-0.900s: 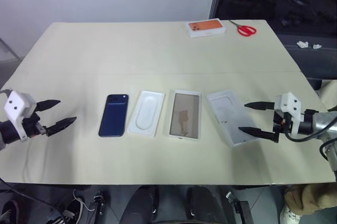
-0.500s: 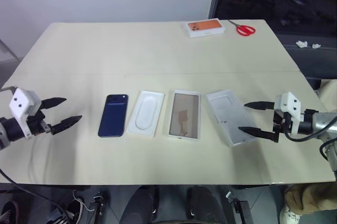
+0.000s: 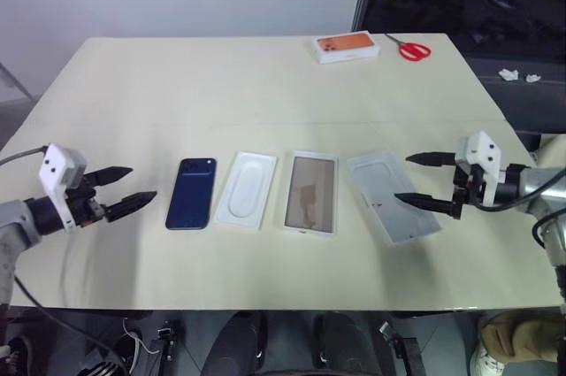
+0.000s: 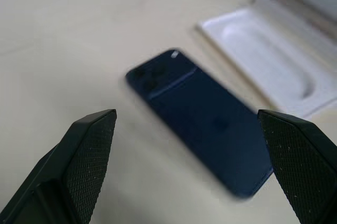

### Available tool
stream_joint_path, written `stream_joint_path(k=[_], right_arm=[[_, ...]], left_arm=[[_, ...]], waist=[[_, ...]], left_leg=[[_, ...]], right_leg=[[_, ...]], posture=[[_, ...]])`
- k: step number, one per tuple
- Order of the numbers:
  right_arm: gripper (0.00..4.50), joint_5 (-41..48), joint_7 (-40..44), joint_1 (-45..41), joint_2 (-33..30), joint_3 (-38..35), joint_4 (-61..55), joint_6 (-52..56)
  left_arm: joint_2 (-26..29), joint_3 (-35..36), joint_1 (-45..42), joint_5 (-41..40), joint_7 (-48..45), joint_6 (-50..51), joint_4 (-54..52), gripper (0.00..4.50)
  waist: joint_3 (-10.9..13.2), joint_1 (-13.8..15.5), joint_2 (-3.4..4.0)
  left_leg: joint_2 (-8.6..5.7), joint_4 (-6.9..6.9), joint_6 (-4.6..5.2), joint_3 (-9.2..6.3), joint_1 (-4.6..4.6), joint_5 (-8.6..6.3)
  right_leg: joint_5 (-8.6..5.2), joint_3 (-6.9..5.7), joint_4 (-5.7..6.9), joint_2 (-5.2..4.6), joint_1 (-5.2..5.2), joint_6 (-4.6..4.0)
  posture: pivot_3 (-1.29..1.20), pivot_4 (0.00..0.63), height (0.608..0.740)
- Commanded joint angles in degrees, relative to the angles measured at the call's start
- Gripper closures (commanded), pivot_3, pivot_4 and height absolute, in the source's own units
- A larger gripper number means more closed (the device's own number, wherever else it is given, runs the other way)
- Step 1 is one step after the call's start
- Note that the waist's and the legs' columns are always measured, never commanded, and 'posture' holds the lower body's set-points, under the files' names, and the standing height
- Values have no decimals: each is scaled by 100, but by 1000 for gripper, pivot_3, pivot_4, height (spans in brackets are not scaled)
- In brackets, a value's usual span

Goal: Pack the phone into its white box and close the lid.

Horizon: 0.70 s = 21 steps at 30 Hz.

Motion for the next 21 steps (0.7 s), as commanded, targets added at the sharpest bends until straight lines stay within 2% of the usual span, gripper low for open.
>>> stream_joint_path(k=[1,4,9,16,21], right_arm=[[21,-70,-65,-106,-6,132,-334,3],[21,-190,-137,-197,20,388,-567,70],[21,-512,-814,-908,512,1077,-1174,747],[21,-1146,-1261,-1374,988,1779,-1410,694],[21,-1461,-1445,-1407,1232,2044,-1292,549]], left_arm=[[-104,22,-178,-354,296,551,-281,0],[-151,25,-271,-603,456,1067,-468,0],[-535,-321,-683,-587,1317,1745,-695,0],[-1441,-465,-1192,-834,2608,2979,-672,0],[-2098,-565,-1487,-941,2973,3285,-539,0]], waist=[[0,2,0],[1,-3,-2],[1,-60,-1],[10,-70,-22],[10,-90,-30]], left_leg=[[0,1,0,0,0,0],[0,5,0,0,0,0],[1,8,-3,-1,0,2],[-5,15,-4,-1,-5,3],[-6,20,-8,-3,-5,5]], right_leg=[[0,0,0,0,1,0],[0,0,5,1,1,1],[1,1,14,5,-4,1],[2,0,14,7,-8,3],[2,-1,21,10,-8,3]], posture=[[0,150,740],[0,150,740],[0,150,740],[0,150,740],[0,150,740]])
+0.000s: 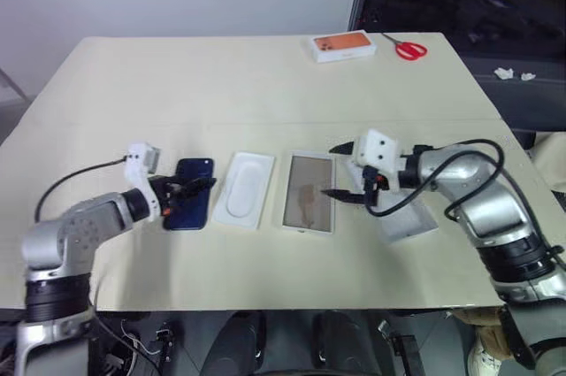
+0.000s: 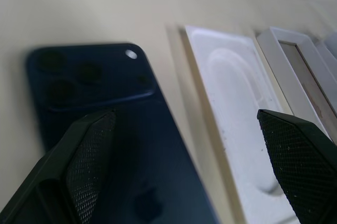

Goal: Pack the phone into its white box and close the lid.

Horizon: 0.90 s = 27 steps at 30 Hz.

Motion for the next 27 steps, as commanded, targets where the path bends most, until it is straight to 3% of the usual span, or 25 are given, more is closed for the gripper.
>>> stream_joint_path(k=[1,10,22,24,27], right_arm=[[21,-122,-123,-150,101,-1,-94,-118],[21,-255,-152,-133,148,10,-66,-128],[21,-350,-139,-157,150,-18,-18,-243],[0,-334,-120,-153,138,-47,-14,-240],[0,-335,-116,-142,131,-48,-25,-250]], left_arm=[[-237,121,-250,-312,265,355,-27,0],[-510,-103,-331,-404,524,967,96,0],[-1117,222,-549,-650,1099,1773,560,0],[-1094,229,-530,-625,1121,1770,546,508],[-1107,338,-524,-702,1164,1838,543,1780]], waist=[[0,-8,0],[-1,-25,0],[-8,24,0],[-8,20,0],[-8,-3,0]], left_leg=[[0,0,-3,0,0,2],[2,-1,-27,0,1,16],[1,3,-27,-2,13,16],[0,4,-28,-2,15,16],[0,2,-30,-3,15,17]], right_leg=[[0,1,0,1,-1,0],[0,4,4,8,-2,0],[0,0,4,7,17,0],[0,0,2,7,20,0],[0,1,2,8,18,0]], posture=[[0,150,740],[0,150,740],[0,150,740],[0,150,740],[0,150,740]])
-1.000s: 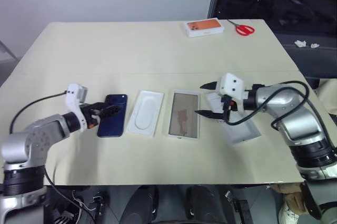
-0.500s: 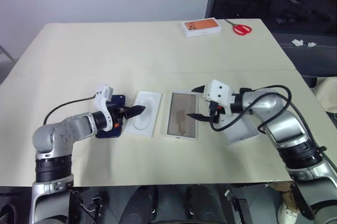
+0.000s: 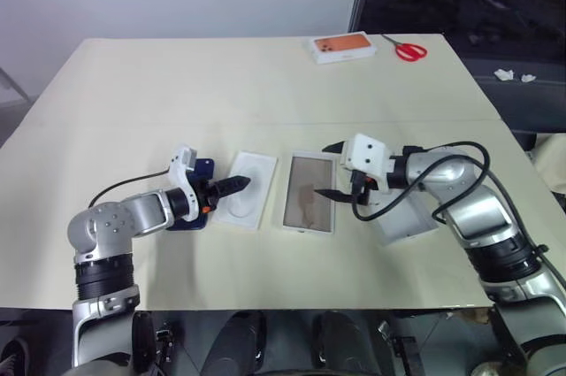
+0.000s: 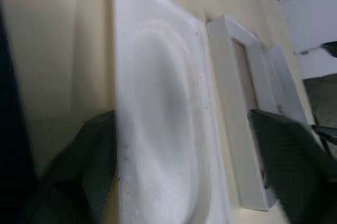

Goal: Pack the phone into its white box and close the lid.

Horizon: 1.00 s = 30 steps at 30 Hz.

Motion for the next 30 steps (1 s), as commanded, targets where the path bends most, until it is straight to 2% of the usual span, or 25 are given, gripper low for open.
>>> stream_joint_path(k=[1,5,6,16,24,26,30], right_arm=[[0,5,5,-87,-31,-115,-84,-74],[0,5,-24,-16,-20,-111,-135,-77],[0,3,-30,2,-19,-110,-147,-81],[0,48,-38,78,-35,-169,-187,-88],[0,1389,353,195,73,-593,-855,1016],[0,1540,395,288,84,-494,-968,1239],[0,1078,409,557,113,135,-862,826]], left_arm=[[-11,-25,138,8,93,247,97,2358],[-4,43,173,-14,116,282,122,4334],[-11,64,179,-26,125,302,121,4431],[-111,318,225,-120,222,427,67,4431],[-82,1349,-170,-729,346,985,315,4431],[29,1441,-252,-705,367,1018,362,4431],[164,1654,-415,-739,407,1238,483,4431]], waist=[[0,-14,0],[-1,-6,2],[-1,-8,2],[-1,-18,2],[2,-27,-3],[3,-22,-6],[3,-17,-14]], left_leg=[[0,0,-1,0,0,0],[0,0,-1,0,-1,1],[0,-1,-1,0,0,1],[1,-3,-2,0,2,1],[4,-4,1,-1,-1,0],[4,-3,3,-2,-2,-2],[3,-3,16,-3,-2,-10]], right_leg=[[0,0,0,0,-1,0],[0,1,0,0,-2,0],[0,0,0,0,0,0],[0,1,1,1,-1,0],[0,2,2,3,-6,0],[0,1,1,3,-6,0],[0,0,0,2,-6,0]], posture=[[0,150,740],[0,150,740],[0,150,740],[0,150,740],[0,150,740],[0,150,740],[0,150,740]])
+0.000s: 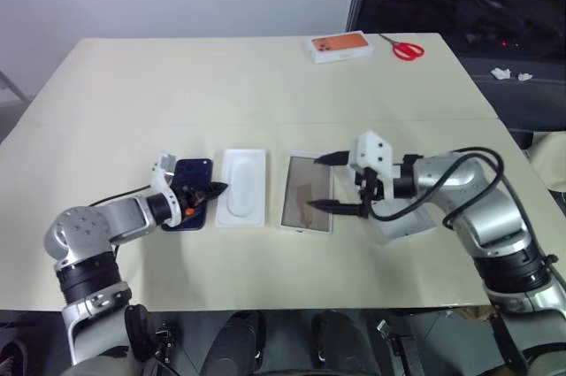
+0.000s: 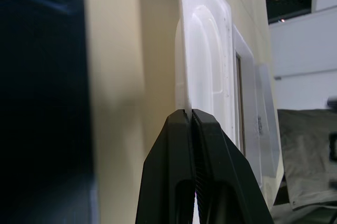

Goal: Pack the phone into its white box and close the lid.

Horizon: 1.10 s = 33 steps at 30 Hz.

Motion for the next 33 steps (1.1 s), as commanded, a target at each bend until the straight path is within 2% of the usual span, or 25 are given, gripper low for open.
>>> stream_joint_path(k=[1,3,6,11,19,23,29,33], right_arm=[[0,-223,42,121,83,369,-35,-273],[0,-375,49,110,121,554,107,-411],[825,-710,121,102,77,825,270,-771],[3349,-938,223,88,107,1013,388,-958],[3349,-1366,349,138,41,1202,696,-1430],[4448,-1406,388,62,117,1161,797,-1583],[4448,-1648,345,-206,361,1237,1213,-2198],[4448,-1937,73,-450,709,1321,1607,-2135]], left_arm=[[126,273,-183,-177,5,218,-3,4431],[154,349,-267,-164,27,308,3,4431],[167,446,-365,-176,31,440,-16,4500],[181,472,-395,-249,85,493,-145,4500],[132,450,-365,-290,188,493,-288,4500],[55,469,-428,-326,266,493,-327,4500],[-100,517,-705,-253,401,460,-281,4500],[-303,527,-854,-214,567,394,-341,4500]], waist=[[0,-3,0],[1,-4,-1],[1,-6,-1],[1,-8,-2],[2,-6,-4],[2,-6,-4],[5,-8,-9],[6,-13,-10]], left_leg=[[-1,0,-1,1,0,1],[-1,0,-12,0,-2,7],[-1,0,-20,0,-2,12],[0,-1,-22,0,-2,12],[0,0,-23,0,-2,13],[0,-1,-23,0,-2,13],[0,0,-25,0,-2,14],[0,0,-32,0,-2,18]], right_leg=[[0,1,0,0,-1,0],[0,0,0,0,-3,0],[0,0,2,1,-4,0],[0,0,2,2,-6,0],[0,0,1,2,-5,0],[0,0,1,2,-5,0],[0,0,2,3,-5,0],[0,-1,4,4,-6,0]], posture=[[0,150,740],[0,150,740],[0,150,740],[0,150,740],[0,150,740],[0,150,740],[0,150,740],[0,150,740]])
